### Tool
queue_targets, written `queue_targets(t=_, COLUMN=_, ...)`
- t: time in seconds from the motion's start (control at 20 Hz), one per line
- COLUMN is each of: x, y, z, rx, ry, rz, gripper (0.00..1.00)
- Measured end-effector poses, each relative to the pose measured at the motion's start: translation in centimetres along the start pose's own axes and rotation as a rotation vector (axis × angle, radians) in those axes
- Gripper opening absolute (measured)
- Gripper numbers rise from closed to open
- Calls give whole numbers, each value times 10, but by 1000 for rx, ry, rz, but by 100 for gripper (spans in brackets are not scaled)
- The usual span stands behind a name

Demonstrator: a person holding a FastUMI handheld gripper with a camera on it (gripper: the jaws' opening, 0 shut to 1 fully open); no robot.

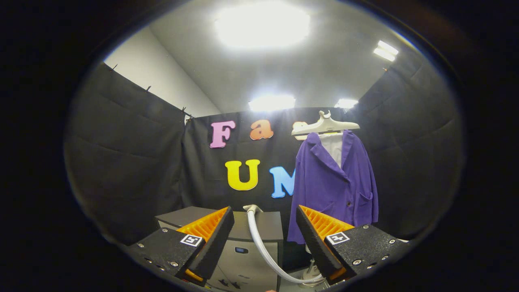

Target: Iron the clothes twice with a garment steamer, once on the left side and once on the right side.

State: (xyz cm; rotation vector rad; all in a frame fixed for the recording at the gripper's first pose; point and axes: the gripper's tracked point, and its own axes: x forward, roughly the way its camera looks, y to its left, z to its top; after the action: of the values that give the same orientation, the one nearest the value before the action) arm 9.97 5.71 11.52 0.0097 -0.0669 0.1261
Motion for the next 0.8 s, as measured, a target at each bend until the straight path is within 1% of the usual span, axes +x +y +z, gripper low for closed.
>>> queue_targets(t=0.25, x=69, y=0, z=40, rx=59, ry=-8, rz=50, gripper=95)
queue_targets(t=0.35, x=97, y=4, z=47, rx=72, ry=5, rz=80, gripper=94)
queue_targets(t=0.45, x=124, y=5, z=50, rx=74, ry=36, rz=105, gripper=94)
queue_targets(t=0.55, x=154, y=-2, z=54, rx=78, ry=63, rz=110, gripper=94)
queue_targets(t=0.65, x=184, y=-2, z=52, rx=103, ry=107, rz=123, gripper=95)
queue_targets(t=0.8, x=222, y=0, z=43, rx=152, ry=195, rz=167, gripper=95)
